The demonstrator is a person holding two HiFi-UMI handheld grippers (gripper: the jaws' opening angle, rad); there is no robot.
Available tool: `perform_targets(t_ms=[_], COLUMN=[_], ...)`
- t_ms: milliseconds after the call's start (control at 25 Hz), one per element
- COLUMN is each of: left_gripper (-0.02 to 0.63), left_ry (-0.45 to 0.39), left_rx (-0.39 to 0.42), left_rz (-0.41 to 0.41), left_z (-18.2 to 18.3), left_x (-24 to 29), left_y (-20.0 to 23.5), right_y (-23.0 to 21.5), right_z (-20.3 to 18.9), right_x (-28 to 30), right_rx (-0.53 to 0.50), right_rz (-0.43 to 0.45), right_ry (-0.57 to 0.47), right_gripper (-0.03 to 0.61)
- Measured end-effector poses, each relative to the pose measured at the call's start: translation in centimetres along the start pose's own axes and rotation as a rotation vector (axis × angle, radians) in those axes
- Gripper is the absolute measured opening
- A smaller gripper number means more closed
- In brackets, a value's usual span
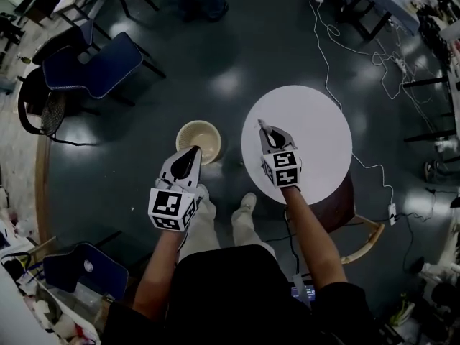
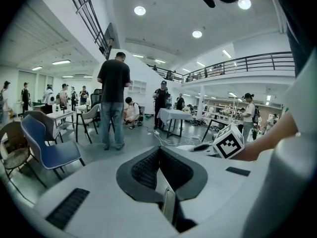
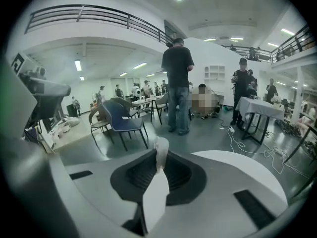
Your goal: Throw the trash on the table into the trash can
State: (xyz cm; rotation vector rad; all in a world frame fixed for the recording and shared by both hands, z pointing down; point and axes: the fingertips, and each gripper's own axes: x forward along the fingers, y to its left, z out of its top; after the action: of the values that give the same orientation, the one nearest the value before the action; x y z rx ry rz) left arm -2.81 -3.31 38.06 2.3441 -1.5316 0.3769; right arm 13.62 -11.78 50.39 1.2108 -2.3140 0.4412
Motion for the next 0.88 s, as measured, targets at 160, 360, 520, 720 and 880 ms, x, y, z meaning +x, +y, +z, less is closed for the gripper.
perform_targets(t_ms=[160, 360, 520, 720, 880], left_gripper=[0.015, 0.015, 0.015, 0.015, 0.015], left_ry=[0.01, 0.024, 0.043, 0.069, 0.085], left_rx=[-0.028, -0.058, -0.093, -0.116, -0.146], left_rz=[0.046, 0.086, 0.111, 0.115, 0.108], left_z=[-1.1, -2.7, -4.8, -8.0, -10.5], left_x=[-1.6, -2.8, -3.6, -3.7, -3.1], left_y=[3.5, 7.7, 10.9, 14.4, 16.6], right_y=[4.1, 8.5, 12.0, 16.1, 18.6], right_z=[1.3, 1.9, 1.5, 0.0, -1.5], right_x=[3.0, 7.0, 9.9, 13.8, 16.5], right_rx=[-0.016, -0.042, -0.053, -0.069, -0.076], right_rz=[0.061, 0.113, 0.155, 0.192, 0.215], right_ry=[0.003, 0.022, 0.045, 0.079, 0.111], right_gripper=[0.048, 0.048, 0.048, 0.048, 0.048])
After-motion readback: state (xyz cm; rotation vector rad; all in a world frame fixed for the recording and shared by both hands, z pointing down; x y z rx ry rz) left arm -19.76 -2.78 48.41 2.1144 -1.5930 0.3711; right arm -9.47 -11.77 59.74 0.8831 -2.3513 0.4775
